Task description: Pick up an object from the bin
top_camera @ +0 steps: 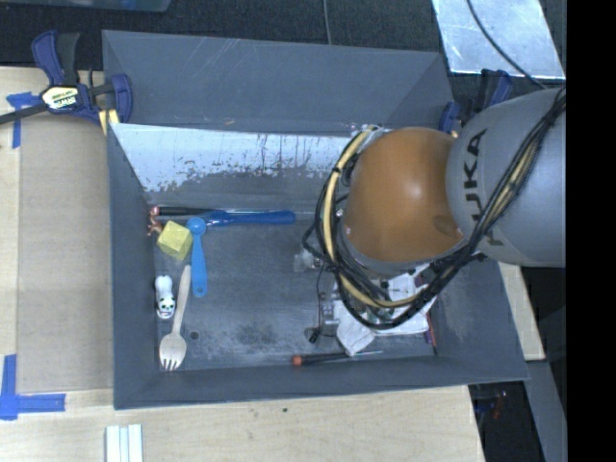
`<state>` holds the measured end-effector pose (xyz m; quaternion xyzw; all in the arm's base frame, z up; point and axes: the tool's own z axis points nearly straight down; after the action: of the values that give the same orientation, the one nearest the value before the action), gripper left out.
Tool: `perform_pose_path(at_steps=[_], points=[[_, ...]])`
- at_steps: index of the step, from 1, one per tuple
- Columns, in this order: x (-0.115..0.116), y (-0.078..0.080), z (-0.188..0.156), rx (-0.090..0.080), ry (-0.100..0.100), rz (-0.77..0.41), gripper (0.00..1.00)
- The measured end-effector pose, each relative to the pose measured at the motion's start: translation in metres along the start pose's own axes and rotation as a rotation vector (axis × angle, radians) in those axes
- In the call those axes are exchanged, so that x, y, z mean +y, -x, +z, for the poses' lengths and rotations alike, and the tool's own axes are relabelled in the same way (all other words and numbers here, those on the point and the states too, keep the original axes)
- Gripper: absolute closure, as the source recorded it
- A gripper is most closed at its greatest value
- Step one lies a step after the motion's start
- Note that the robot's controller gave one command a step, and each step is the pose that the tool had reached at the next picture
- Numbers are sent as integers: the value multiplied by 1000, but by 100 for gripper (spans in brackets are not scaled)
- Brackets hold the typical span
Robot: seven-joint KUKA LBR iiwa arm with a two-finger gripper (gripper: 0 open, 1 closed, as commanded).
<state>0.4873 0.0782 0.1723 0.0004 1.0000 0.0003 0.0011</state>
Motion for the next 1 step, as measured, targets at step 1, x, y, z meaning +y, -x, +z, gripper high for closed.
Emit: perform_pose_path(at_steps=[1], points=[[-137, 21, 83, 1, -1, -56, 0]])
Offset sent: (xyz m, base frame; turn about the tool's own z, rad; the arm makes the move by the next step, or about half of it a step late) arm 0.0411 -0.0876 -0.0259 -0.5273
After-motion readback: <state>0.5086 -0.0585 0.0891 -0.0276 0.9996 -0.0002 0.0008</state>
